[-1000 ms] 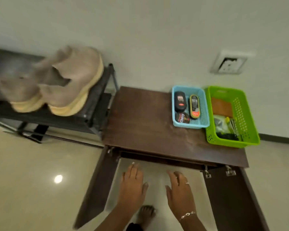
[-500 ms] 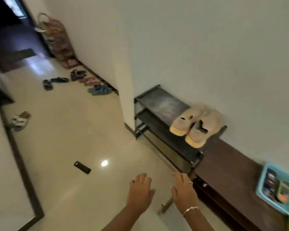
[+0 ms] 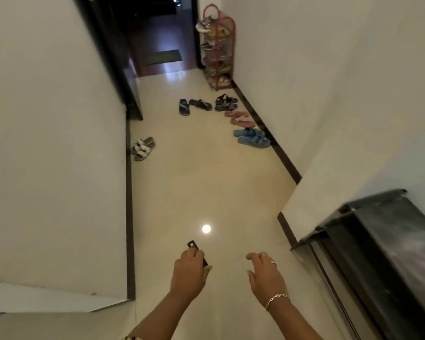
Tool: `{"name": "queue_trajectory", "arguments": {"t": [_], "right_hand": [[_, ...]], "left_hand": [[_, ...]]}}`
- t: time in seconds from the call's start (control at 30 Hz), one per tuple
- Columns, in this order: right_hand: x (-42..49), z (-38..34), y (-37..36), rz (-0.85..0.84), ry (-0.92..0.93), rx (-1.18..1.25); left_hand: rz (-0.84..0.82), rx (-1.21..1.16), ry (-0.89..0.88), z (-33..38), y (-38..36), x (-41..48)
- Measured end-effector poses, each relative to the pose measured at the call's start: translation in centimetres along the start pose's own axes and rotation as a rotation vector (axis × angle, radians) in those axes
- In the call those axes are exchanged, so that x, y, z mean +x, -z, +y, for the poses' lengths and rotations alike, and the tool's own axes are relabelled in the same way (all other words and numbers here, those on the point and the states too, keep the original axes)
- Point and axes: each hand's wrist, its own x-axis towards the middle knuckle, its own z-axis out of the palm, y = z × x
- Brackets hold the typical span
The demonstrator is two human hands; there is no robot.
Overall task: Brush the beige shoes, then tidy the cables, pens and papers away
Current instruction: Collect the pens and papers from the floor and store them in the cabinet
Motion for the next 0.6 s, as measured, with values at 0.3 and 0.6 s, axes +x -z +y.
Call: {"name": "queue_trajectory", "arguments": {"t": [0.3,0.6], "right_hand": [[18.2,-1.8,-5.2,-0.255,0.369,-0.251],[33.0,1.8,-25.7,-0.560,0.905,-0.636]], "left_hand": [[0.057,-0.126,0.232,-10.2,-4.0,9.7],[0.005,-0.258,0.476,-19.3,-22.7,17.7]]}}
